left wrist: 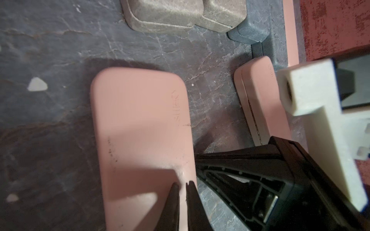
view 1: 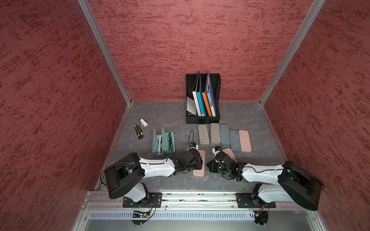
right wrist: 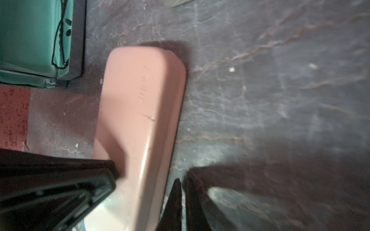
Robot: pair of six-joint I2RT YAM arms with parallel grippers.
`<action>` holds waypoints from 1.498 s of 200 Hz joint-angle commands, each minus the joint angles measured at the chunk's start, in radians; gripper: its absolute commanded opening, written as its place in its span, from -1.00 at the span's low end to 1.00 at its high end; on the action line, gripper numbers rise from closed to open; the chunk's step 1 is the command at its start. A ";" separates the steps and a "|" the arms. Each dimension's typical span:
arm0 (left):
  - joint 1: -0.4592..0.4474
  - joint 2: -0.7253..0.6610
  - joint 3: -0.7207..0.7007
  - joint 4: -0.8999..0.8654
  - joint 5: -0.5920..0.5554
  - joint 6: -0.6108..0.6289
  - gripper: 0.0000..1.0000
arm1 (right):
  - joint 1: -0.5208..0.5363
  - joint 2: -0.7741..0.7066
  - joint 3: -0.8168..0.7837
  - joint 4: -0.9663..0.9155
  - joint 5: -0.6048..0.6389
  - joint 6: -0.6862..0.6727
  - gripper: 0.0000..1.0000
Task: Close the glasses case
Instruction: Close the glasses case at the center of the board, then move the glasses case to the center of the board.
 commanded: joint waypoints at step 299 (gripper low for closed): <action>-0.058 0.446 0.218 0.227 0.087 -0.047 0.13 | -0.394 -0.694 0.017 -0.694 -0.164 -0.181 0.02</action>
